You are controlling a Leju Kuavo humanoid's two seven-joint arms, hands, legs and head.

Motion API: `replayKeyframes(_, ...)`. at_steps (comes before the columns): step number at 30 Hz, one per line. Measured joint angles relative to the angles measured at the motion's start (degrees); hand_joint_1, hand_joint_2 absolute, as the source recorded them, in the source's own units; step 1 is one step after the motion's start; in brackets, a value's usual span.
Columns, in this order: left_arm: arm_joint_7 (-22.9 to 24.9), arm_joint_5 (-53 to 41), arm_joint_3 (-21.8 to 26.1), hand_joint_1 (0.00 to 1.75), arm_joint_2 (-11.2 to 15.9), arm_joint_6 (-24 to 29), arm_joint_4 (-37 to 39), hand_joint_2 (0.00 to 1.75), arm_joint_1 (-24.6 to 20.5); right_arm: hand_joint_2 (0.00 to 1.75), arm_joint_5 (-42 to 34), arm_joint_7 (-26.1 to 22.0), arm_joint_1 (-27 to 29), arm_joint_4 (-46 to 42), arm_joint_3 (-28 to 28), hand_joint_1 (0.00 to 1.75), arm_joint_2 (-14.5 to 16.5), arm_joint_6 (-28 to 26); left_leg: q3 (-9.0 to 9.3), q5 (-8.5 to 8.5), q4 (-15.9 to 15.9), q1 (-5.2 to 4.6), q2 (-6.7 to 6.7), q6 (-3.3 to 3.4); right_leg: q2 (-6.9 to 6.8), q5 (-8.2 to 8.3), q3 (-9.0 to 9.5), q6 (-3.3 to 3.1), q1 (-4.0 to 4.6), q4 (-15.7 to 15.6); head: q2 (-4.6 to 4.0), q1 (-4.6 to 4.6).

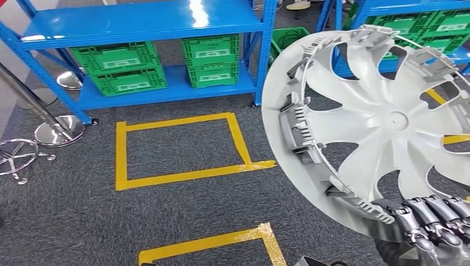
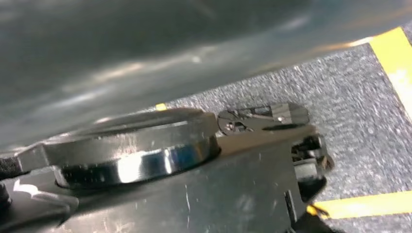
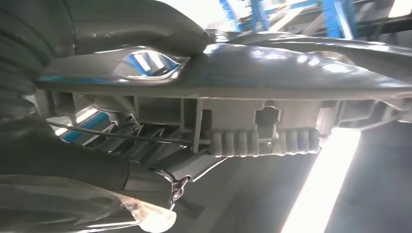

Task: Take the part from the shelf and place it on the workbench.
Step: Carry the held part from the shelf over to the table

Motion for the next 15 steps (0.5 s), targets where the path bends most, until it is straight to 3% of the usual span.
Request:
replayKeyframes(1, 0.4, 0.0, 0.0, 0.00, 0.0, -0.4, 0.0, 0.00, 0.1, 1.75, 0.0, 0.0, 0.1, 0.0, 0.0, 1.75, 0.0, 0.0, 0.01, -0.06, 0.1, -0.04, 0.67, -0.02, -0.27, 0.15, -0.63, 0.21, -0.07, 1.3, 0.00, -0.01)
replayKeyframes(2, 1.0, -0.1, 0.0, 0.00, 0.0, -1.1, 0.0, 0.00, 0.2, 1.75, 0.0, 0.1, 0.1, 0.0, 0.0, 1.75, 0.0, 0.0, 0.01, -0.13, 0.2, -0.05, 1.26, -0.10, -0.54, 1.37, -0.07, 0.36, -0.15, 0.2, 0.00, 0.00)
replayKeyframes(4, 2.2, -0.5, -0.1, 0.00, 0.0, -2.4, -0.2, 0.00, 0.7, 1.75, 0.0, 0.3, 0.2, 0.0, 0.0, 1.75, 0.0, 0.0, 0.03, -0.41, 0.6, -0.05, 2.20, -0.43, -1.91, 4.85, 3.70, 0.46, -0.24, -7.0, 0.00, 0.02)
replayKeyframes(6, 4.4, -0.9, -0.1, 0.00, -0.2, -4.2, -1.7, 0.00, 2.0, 1.75, 0.0, 0.6, 0.2, 0.0, 0.0, 1.75, -0.1, 0.0, 0.05, -0.84, 1.2, -0.30, 2.92, -1.04, -3.39, 6.45, 6.89, -0.21, -0.14, -12.9, 0.00, 0.01)
replayKeyframes(7, 6.2, -1.0, -0.1, 0.00, -0.5, -5.5, -3.3, 0.00, 3.0, 1.75, 0.0, 0.8, 0.2, 0.0, 0.0, 1.75, -0.1, 0.0, 0.08, -0.96, 1.4, -0.43, 3.27, -1.36, -3.63, 6.38, 7.37, -0.68, -0.03, -13.7, 0.00, -0.04)
replayKeyframes(10, 11.0, -0.8, -0.1, 0.00, -1.6, -9.1, -9.3, 0.00, 6.3, 1.75, 0.0, 1.0, 0.5, 0.0, 0.0, 1.75, -0.1, 0.0, 0.14, -1.39, 1.8, -0.39, 3.91, -2.20, -2.26, 6.79, 7.01, -1.94, -0.03, -13.6, 0.00, -0.19)
replayKeyframes(12, 11.9, -0.7, -0.1, 0.00, -2.0, -9.9, -11.8, 0.00, 7.9, 1.75, 0.0, 1.0, 0.7, 0.0, 0.1, 1.75, -0.1, 0.0, -1.03, -4.23, 5.2, -0.12, 2.27, -2.83, -1.45, 7.22, 6.90, -2.69, -0.24, -13.8, 0.00, -0.49)
replayKeyframes(14, 12.0, -0.7, -0.1, 0.00, -2.2, -10.1, -13.5, 0.00, 9.0, 1.75, 0.0, 1.0, 0.8, 0.0, 0.1, 1.75, -0.1, 0.0, -3.82, -8.61, 12.5, 0.10, 0.42, -3.22, -0.67, 7.51, 6.63, -3.15, -0.27, -13.7, 0.00, -0.85)
replayKeyframes(15, 12.1, -0.7, 0.0, 0.00, -2.3, -10.1, -14.1, 0.00, 9.4, 1.75, 0.0, 1.1, 0.8, 0.0, 0.2, 1.75, -0.1, 0.0, -5.17, -10.10, 16.0, 0.14, 0.11, -3.28, -0.18, 7.61, 6.46, -3.23, -0.24, -13.7, 0.00, -0.90)
